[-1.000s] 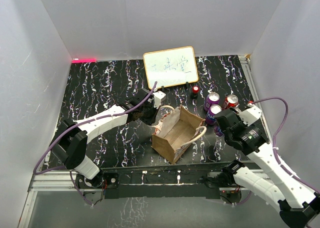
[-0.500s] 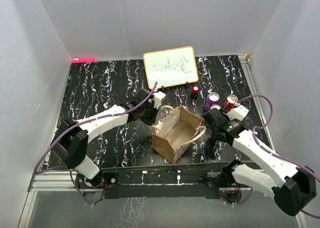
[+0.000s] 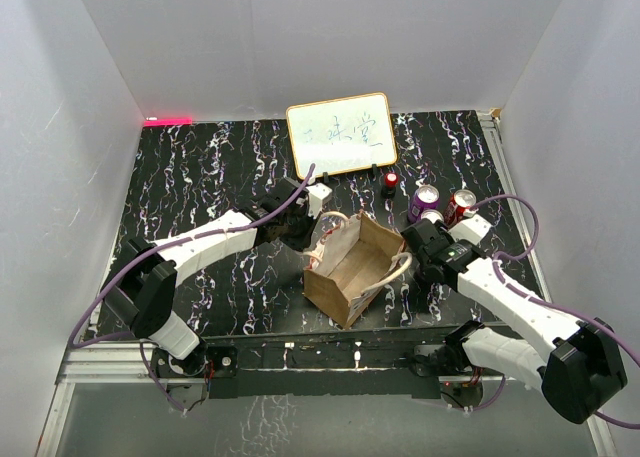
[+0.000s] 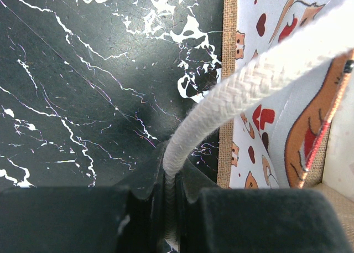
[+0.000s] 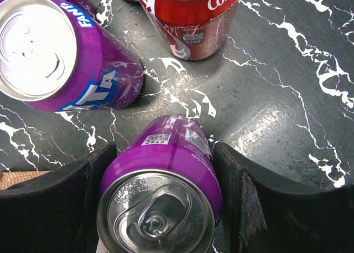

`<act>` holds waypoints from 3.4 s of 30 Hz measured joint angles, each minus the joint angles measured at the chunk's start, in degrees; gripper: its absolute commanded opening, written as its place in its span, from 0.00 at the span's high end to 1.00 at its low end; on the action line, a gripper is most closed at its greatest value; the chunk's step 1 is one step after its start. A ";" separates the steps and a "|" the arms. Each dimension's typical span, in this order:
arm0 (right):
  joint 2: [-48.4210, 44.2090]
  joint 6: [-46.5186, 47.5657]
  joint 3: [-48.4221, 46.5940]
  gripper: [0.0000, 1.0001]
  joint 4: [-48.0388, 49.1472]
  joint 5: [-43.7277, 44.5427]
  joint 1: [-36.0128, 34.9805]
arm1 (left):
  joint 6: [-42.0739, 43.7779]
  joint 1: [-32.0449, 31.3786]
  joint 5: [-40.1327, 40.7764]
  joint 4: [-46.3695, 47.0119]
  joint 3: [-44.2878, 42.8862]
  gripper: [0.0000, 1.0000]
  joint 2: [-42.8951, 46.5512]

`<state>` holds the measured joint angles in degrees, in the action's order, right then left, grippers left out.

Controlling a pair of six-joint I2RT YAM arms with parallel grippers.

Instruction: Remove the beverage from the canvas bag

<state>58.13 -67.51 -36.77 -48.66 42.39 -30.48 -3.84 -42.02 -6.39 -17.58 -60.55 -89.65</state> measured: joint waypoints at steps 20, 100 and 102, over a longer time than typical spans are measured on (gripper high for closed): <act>0.13 5.05 1.75 0.67 3.89 -3.41 4.42 | 0.00 0.00 0.02 -0.02 0.00 0.98 0.02; -14.84 57.79 -58.29 0.02 8.11 -34.10 5.09 | -5.95 0.00 30.58 -3.43 -21.18 0.03 56.65; -14.78 57.66 -58.29 0.02 7.82 -33.27 5.09 | -6.34 0.00 31.19 -5.05 -20.83 0.03 56.37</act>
<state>43.35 -9.85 -95.07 -40.84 9.13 -25.39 -10.17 -42.02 24.80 -22.63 -81.38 -33.28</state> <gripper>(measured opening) 0.985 0.970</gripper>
